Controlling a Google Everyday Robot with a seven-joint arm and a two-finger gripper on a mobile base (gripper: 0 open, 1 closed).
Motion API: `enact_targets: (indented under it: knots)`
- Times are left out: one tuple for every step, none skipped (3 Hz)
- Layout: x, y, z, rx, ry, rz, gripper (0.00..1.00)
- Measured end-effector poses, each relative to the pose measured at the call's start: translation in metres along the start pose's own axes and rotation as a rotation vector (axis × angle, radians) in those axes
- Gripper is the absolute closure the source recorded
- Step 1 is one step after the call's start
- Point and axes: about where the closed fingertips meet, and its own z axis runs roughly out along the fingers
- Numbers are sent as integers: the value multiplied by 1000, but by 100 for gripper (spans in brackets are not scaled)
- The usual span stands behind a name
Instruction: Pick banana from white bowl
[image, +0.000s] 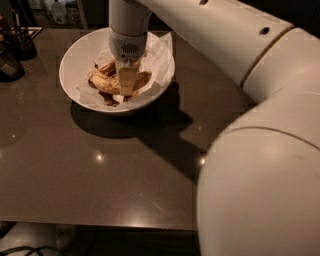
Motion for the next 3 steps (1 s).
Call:
enact_targets:
  knots:
    - [-3, 35, -43, 128, -63, -26, 100]
    - [-10, 68, -81, 219, -99, -92, 100]
    - [-13, 67, -85, 215, -76, -95, 100]
